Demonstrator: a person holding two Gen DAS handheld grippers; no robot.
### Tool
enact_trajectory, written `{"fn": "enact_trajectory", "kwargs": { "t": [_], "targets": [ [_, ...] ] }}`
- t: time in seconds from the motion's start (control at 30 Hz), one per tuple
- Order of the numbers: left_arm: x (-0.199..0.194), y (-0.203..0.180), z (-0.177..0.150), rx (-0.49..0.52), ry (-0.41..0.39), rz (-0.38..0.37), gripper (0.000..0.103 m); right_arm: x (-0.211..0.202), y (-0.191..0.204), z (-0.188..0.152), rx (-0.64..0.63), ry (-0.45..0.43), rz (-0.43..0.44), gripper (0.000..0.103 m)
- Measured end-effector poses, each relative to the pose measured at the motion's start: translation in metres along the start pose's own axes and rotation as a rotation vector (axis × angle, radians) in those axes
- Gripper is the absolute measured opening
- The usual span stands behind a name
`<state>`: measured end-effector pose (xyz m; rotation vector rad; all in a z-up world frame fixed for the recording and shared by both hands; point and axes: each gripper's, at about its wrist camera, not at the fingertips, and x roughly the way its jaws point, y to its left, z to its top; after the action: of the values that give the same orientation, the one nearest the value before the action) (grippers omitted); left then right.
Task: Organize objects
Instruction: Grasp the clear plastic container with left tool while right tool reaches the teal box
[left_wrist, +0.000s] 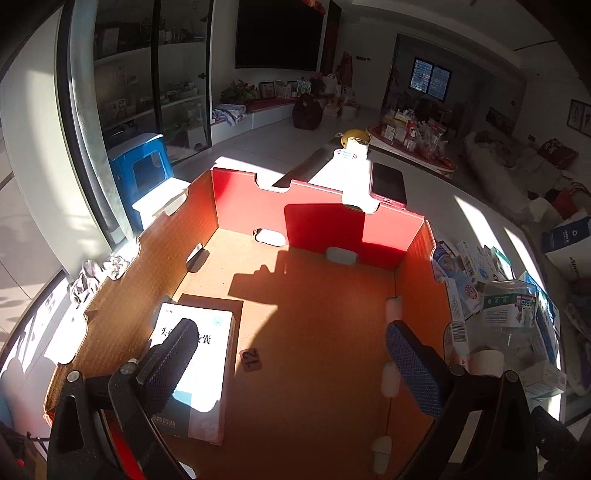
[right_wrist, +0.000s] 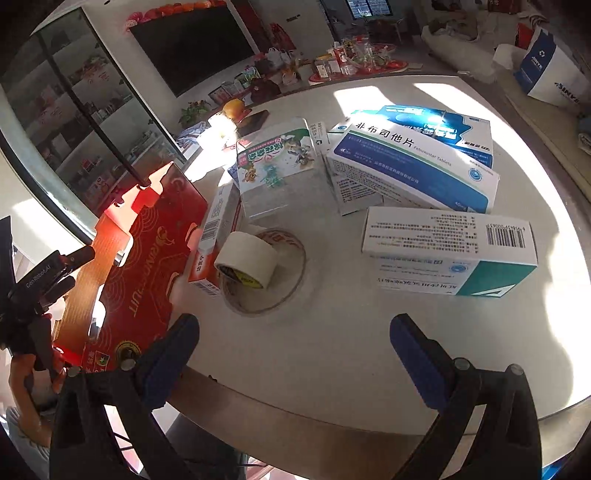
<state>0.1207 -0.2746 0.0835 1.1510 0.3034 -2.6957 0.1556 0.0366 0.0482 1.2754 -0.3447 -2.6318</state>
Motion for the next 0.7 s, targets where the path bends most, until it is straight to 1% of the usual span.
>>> {"fn": "enact_trajectory", "kwargs": {
  "t": [0.07,0.13,0.23,0.27,0.33,0.37,0.47,0.6,0.7],
  "targets": [
    [-0.009,-0.018,0.002,0.055,-0.001,-0.047,0.103,-0.011,-0.015,0.002,0.009,-0.045,-0.055,0.103],
    [-0.014,-0.050,0.000,0.132,0.021,-0.126,0.103,-0.021,-0.037,0.008,0.053,-0.083,-0.092,0.103],
    [-0.015,-0.104,-0.009,0.242,0.055,-0.248,0.103,-0.020,-0.062,0.016,0.113,-0.067,-0.128,0.103],
    [-0.013,-0.120,-0.011,0.258,0.068,-0.288,0.103,-0.017,-0.068,0.019,0.126,-0.053,-0.132,0.103],
    [-0.007,-0.146,-0.011,0.260,0.096,-0.361,0.103,-0.011,-0.073,0.021,0.141,-0.050,-0.138,0.103],
    [-0.004,-0.158,-0.009,0.255,0.100,-0.375,0.103,-0.009,-0.073,0.022,0.138,-0.053,-0.139,0.103],
    [0.012,-0.184,0.000,0.238,0.123,-0.370,0.103,-0.001,-0.067,0.023,0.110,-0.070,-0.163,0.103],
    [0.026,-0.200,0.005,0.233,0.129,-0.347,0.103,0.014,-0.056,0.025,0.054,-0.072,-0.189,0.103],
    [0.040,-0.209,0.005,0.234,0.145,-0.322,0.103,0.025,-0.053,0.027,0.044,-0.059,-0.194,0.103]
  ]
}}
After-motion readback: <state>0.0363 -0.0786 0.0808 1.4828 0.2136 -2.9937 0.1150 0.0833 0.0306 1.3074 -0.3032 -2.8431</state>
